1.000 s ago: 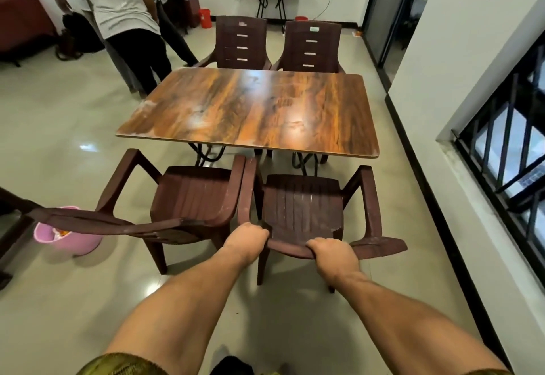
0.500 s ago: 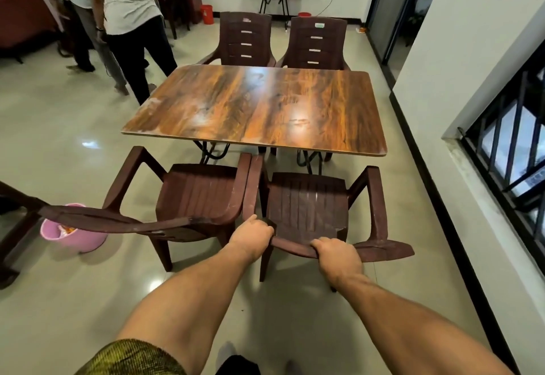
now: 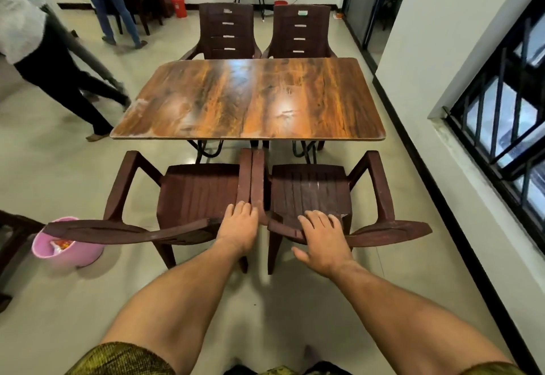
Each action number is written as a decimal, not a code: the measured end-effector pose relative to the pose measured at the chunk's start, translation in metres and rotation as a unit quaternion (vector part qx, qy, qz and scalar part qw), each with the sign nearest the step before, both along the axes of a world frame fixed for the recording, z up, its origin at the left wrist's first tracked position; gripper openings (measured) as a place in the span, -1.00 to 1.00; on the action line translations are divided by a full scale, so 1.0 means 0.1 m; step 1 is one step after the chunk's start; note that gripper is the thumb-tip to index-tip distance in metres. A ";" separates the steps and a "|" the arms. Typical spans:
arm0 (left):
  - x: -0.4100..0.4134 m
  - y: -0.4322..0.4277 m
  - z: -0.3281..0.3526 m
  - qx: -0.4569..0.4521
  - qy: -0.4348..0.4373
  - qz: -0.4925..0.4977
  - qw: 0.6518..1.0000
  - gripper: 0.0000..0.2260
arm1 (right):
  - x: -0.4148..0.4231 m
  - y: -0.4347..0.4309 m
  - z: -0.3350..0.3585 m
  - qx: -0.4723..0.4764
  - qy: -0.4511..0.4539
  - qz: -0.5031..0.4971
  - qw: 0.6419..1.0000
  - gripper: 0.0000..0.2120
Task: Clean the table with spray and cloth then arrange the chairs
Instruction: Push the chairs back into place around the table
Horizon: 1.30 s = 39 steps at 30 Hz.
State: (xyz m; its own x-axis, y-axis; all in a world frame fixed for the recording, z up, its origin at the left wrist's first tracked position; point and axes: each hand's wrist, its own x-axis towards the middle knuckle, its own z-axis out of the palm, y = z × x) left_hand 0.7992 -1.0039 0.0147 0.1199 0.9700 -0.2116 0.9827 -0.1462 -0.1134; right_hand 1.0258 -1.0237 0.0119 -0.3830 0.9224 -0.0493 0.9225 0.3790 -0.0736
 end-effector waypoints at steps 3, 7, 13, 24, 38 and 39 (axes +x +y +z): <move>-0.33 -0.08 -0.01 -0.011 0.031 0.035 0.999 -0.40 | -0.26 -0.03 0.02 0.000 -0.008 -0.006 1.000 -0.29; -0.76 -0.19 -0.02 -0.012 0.016 0.109 0.994 -0.38 | -0.57 -0.07 0.04 -0.040 0.018 -0.048 0.998 -0.47; -1.22 -0.23 0.14 -0.054 -0.021 0.101 0.993 -0.69 | -0.91 -0.11 0.10 -0.038 0.026 -0.105 0.993 -0.50; -1.40 -0.28 0.14 -0.081 -0.064 0.092 0.990 -0.76 | -1.00 -0.14 0.17 -0.072 0.011 -0.147 0.986 -0.50; -2.12 -0.56 0.08 -0.061 -0.080 0.055 0.993 -0.41 | -2.61 -0.21 0.12 -0.075 0.051 0.069 0.993 -0.41; -2.22 -0.59 0.09 -0.061 -0.070 0.057 0.994 -0.44 | -2.77 -0.22 0.10 -0.082 0.050 0.082 0.992 -0.41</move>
State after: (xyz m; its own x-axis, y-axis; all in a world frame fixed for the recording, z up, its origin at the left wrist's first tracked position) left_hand 0.5771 -1.0625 0.0234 0.0475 0.9468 -0.3182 0.9986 -0.0373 0.0384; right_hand 0.7484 -1.0456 0.0218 -0.5381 0.8298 -0.1475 0.8341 0.4991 -0.2349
